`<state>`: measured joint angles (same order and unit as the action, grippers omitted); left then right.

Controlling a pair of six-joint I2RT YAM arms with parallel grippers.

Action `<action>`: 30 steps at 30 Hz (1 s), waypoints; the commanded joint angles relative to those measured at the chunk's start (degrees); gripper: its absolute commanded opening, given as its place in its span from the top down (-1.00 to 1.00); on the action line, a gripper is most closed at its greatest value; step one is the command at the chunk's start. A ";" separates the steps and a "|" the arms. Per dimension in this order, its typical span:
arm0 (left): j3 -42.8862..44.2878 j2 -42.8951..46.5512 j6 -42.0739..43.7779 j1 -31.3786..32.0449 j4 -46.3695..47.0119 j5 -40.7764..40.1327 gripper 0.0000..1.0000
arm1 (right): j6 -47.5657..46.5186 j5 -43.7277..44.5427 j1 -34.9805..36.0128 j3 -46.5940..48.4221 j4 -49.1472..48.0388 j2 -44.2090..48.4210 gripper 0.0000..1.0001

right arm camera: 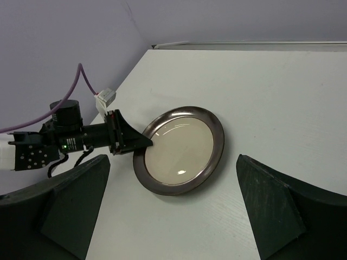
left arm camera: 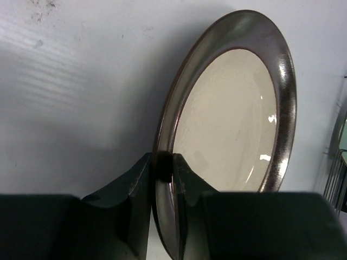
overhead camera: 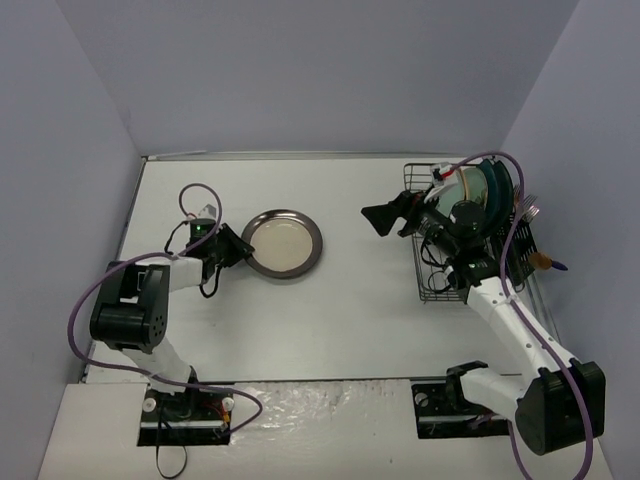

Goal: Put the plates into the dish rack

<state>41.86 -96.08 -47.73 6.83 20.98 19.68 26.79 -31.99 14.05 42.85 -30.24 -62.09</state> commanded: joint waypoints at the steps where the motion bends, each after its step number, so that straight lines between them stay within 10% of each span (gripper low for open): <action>1: 0.33 11.13 2.58 0.73 -3.38 1.79 1.00 | 0.07 -1.49 1.60 1.06 -5.05 -1.05 -1.00; 30: 0.96 45.04 -8.34 0.71 -4.59 11.21 1.00 | 5.69 -14.11 12.00 10.32 -9.79 -26.70 -0.97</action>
<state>39.47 -54.27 -50.06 7.55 3.03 26.74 31.54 -41.86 25.11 49.32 -32.50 -87.88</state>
